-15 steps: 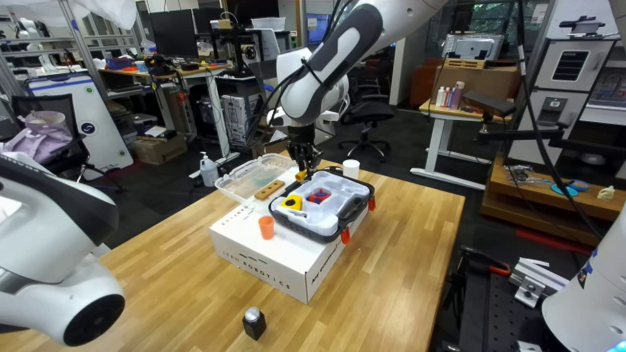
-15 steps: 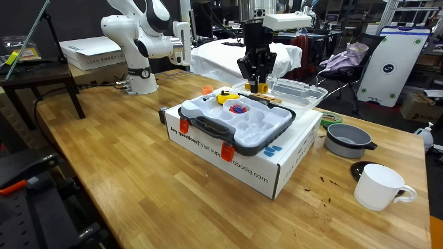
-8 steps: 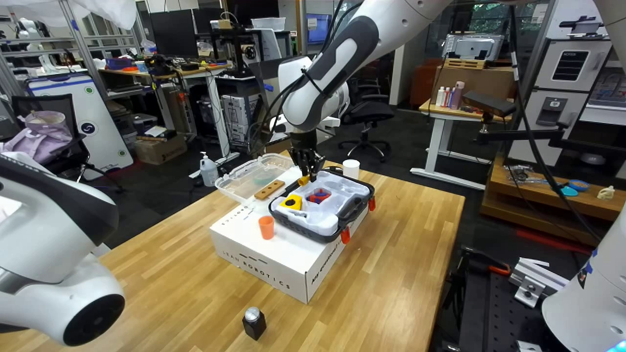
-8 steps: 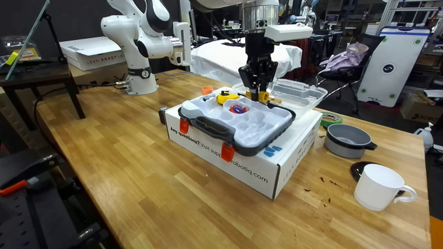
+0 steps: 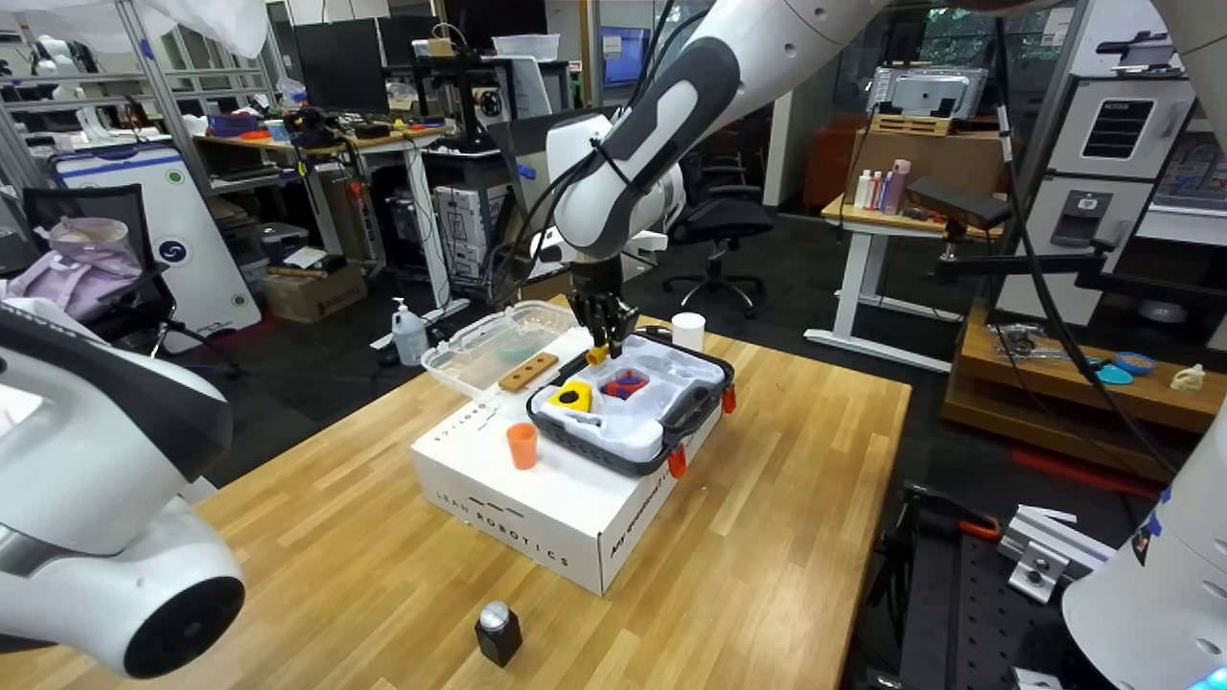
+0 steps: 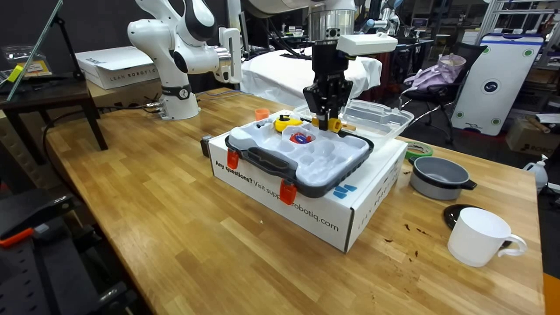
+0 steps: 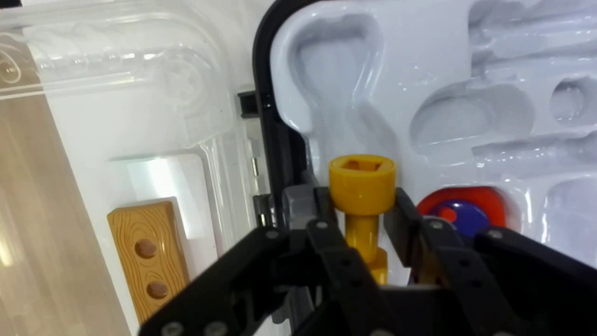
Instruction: Remove the yellow object from the top of the box and put it in the tool box
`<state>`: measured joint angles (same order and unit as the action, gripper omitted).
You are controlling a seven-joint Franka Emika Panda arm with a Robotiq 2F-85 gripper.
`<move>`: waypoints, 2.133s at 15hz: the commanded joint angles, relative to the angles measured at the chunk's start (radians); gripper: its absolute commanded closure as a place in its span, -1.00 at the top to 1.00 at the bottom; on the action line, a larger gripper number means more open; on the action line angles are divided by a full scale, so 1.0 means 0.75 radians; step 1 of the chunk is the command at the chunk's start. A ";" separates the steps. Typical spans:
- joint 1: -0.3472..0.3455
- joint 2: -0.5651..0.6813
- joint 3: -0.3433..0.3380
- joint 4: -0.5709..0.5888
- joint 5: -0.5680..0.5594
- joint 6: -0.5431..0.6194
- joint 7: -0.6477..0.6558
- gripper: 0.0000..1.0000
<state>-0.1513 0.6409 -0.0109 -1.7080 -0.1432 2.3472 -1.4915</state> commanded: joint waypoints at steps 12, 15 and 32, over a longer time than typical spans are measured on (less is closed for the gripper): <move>-0.018 0.047 0.030 0.072 0.009 -0.081 -0.003 -0.84; -0.017 0.044 0.033 0.066 0.010 -0.083 -0.004 -0.84; -0.020 -0.041 0.040 -0.014 0.019 -0.062 0.002 1.00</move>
<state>-0.1504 0.6556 0.0048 -1.6809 -0.1401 2.3049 -1.4914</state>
